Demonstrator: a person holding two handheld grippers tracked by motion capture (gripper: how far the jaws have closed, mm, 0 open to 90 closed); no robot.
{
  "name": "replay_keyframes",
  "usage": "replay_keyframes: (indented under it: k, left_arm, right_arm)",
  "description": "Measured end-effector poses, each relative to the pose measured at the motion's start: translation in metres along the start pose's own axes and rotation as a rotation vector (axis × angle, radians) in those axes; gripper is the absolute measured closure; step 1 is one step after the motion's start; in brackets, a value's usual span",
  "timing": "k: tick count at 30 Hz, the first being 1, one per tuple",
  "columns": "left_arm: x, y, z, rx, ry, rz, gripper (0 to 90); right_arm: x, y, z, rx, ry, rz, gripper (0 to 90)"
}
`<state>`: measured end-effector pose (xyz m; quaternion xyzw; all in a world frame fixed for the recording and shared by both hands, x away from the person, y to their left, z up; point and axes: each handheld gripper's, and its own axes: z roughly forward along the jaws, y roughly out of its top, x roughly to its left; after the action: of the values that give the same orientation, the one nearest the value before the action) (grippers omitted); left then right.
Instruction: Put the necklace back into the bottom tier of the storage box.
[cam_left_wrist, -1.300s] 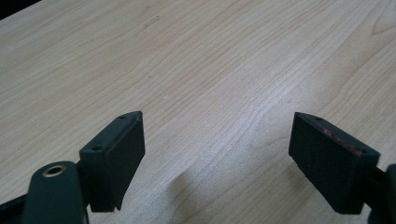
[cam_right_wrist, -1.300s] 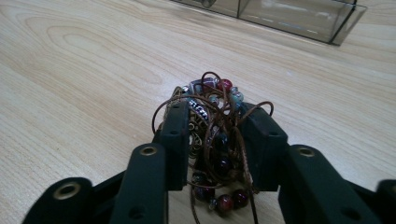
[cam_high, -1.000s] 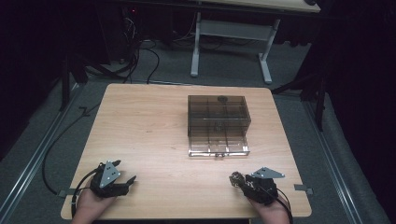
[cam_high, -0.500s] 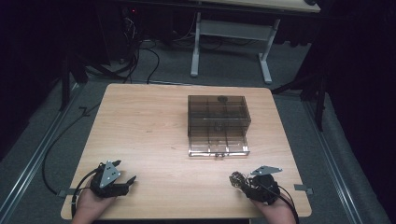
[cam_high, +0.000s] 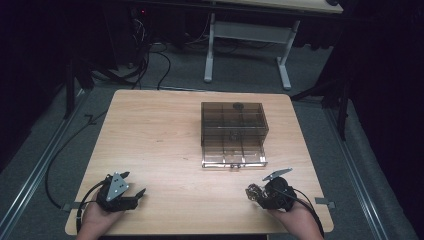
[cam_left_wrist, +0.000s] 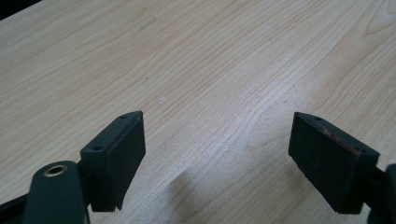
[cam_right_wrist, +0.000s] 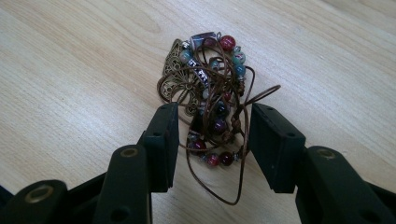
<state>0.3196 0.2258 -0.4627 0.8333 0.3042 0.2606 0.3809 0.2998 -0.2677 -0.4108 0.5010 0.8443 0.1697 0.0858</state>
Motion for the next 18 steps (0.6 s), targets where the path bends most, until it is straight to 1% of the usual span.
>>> replay_keyframes:
  k: [2,3,4,5,7,8,10,11,12,13,16,18]
  left_arm:
    - [0.0,0.0,0.0,0.0,-0.001,0.001,19.2]
    - [0.0,0.0,0.0,-0.001,-0.002,0.001,19.2]
    - [0.0,0.0,0.0,-0.001,-0.002,0.0,19.2]
    - [0.0,0.0,0.0,-0.002,-0.003,0.0,19.2]
    - [0.0,0.0,0.0,-0.004,-0.003,0.0,19.2]
    - [0.0,0.0,0.0,-0.004,-0.003,0.0,19.2]
    - [0.0,0.0,0.0,-0.004,-0.002,0.0,19.2]
    - [0.0,0.0,0.0,-0.004,-0.002,0.0,19.2]
    - [0.0,0.0,0.0,-0.006,-0.001,-0.002,19.2]
    - [0.0,0.0,0.0,-0.006,-0.001,-0.002,19.2]
    - [0.0,0.0,0.0,-0.003,-0.001,0.0,19.2]
    - [0.0,0.0,0.0,-0.003,-0.001,0.0,19.2]
  right_arm:
    - [-0.001,0.005,0.0,0.026,0.004,-0.003,53.3]
    - [-0.002,0.009,0.001,0.055,0.007,-0.004,53.2]
    - [-0.003,0.011,0.002,0.063,0.008,-0.008,53.0]
    - [-0.003,0.013,0.003,0.08,0.011,0.001,52.5]
    - [-0.005,0.017,0.005,0.101,0.011,0.005,52.3]
    - [-0.005,0.017,0.005,0.101,0.011,0.005,52.3]
    - [-0.009,0.023,0.009,0.133,0.01,0.016,52.4]
    - [-0.009,0.023,0.009,0.133,0.01,0.016,52.4]
    - [-0.01,0.025,0.01,0.149,0.017,0.022,53.1]
    - [-0.01,0.026,0.011,0.153,0.019,0.013,53.7]
    - [-0.009,0.03,0.013,0.19,0.019,-0.008,55.1]
    - [-0.008,0.033,0.014,0.204,0.02,-0.022,56.5]
